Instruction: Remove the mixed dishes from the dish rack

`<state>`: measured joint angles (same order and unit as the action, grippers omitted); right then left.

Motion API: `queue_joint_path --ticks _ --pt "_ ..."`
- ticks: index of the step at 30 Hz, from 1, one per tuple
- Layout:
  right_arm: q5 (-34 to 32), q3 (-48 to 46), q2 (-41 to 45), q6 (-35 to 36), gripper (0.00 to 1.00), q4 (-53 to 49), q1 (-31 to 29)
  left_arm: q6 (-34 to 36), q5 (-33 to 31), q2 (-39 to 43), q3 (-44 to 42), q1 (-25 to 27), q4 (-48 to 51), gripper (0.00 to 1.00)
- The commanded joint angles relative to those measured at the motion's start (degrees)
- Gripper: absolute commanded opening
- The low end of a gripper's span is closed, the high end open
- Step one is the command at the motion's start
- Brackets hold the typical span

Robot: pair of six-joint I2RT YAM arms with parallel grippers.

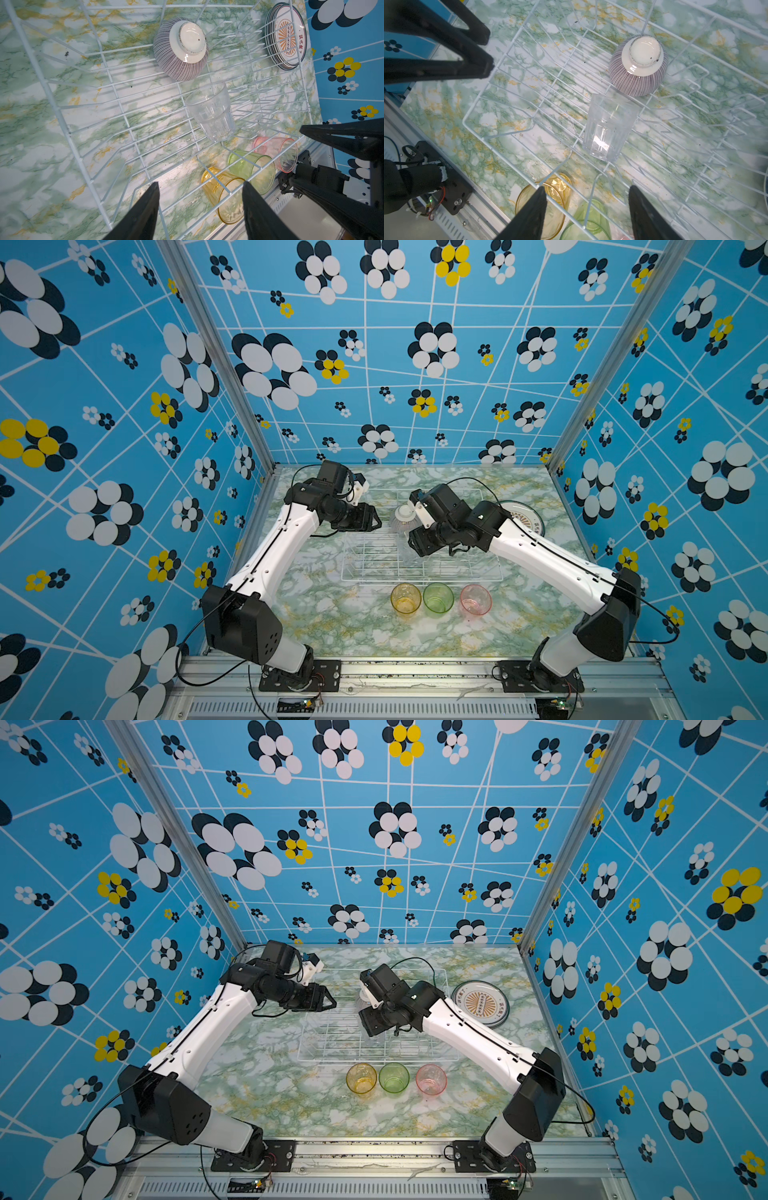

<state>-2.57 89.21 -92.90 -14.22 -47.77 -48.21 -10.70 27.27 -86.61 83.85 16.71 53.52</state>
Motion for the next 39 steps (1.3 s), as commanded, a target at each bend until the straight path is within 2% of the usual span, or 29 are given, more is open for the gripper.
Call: queue_joint_path --ticks 1,5,8,10,13,17,18,21,25,30,33,36,39 --pt "-1.31 1.94 -2.39 -0.11 0.65 -1.94 1.08 -0.99 2.47 -2.41 -0.67 0.87 -0.58 0.62" --pt "1.61 5.45 -5.28 0.4 0.64 -1.07 3.18 -1.92 3.89 -4.73 -2.82 1.35 -2.95 0.61" --pt "1.73 11.12 -9.35 0.38 0.52 -3.98 5.77 -2.09 3.48 -6.06 -2.88 1.68 -3.2 0.59" --pt "1.91 15.76 -13.03 -0.47 0.52 -7.39 7.58 -1.47 3.87 -7.16 -1.93 1.91 -1.96 0.56" --pt "5.05 19.51 -16.09 -0.61 0.54 -10.28 9.26 0.05 2.19 -8.9 -0.4 3.1 0.4 0.58" --pt "5.72 16.35 -13.6 -0.29 0.55 -6.9 9.75 -1.2 11.29 -10.21 -2.13 3.72 -4.77 0.59" --pt "5.57 15.3 -12.49 -0.34 0.55 -6.24 10.07 0.46 9.36 -10.33 -1.39 5.0 -4.41 0.58" --pt "5.21 10.82 -8.27 -0.61 0.56 -3.57 11.16 5.49 -5.15 -9.94 1.85 9.97 -2.54 0.61" --pt "5.03 4.58 -2.73 -1.76 0.57 -0.51 12.92 3.65 -7.41 -12.29 6.45 10.88 2.06 0.63" --pt "5.78 -1.45 0.52 -2.5 0.58 2.56 13.58 1.86 -14.22 -11.96 4.74 14.74 0.09 0.65" --pt "5.83 -3.31 1.47 -2.24 0.58 3.39 13.68 1.05 -14.67 -12.89 5.82 16.11 0.58 0.64" --pt "5.26 -5.23 3.25 -1.57 0.58 4.07 14.0 0.53 -20.32 -15.05 9.98 19.9 5.84 0.64" --pt "5.18 -8.53 6.03 -1.87 0.59 6.31 15.18 -2.1 -23.56 -14.53 9.11 24.43 3.95 0.64"
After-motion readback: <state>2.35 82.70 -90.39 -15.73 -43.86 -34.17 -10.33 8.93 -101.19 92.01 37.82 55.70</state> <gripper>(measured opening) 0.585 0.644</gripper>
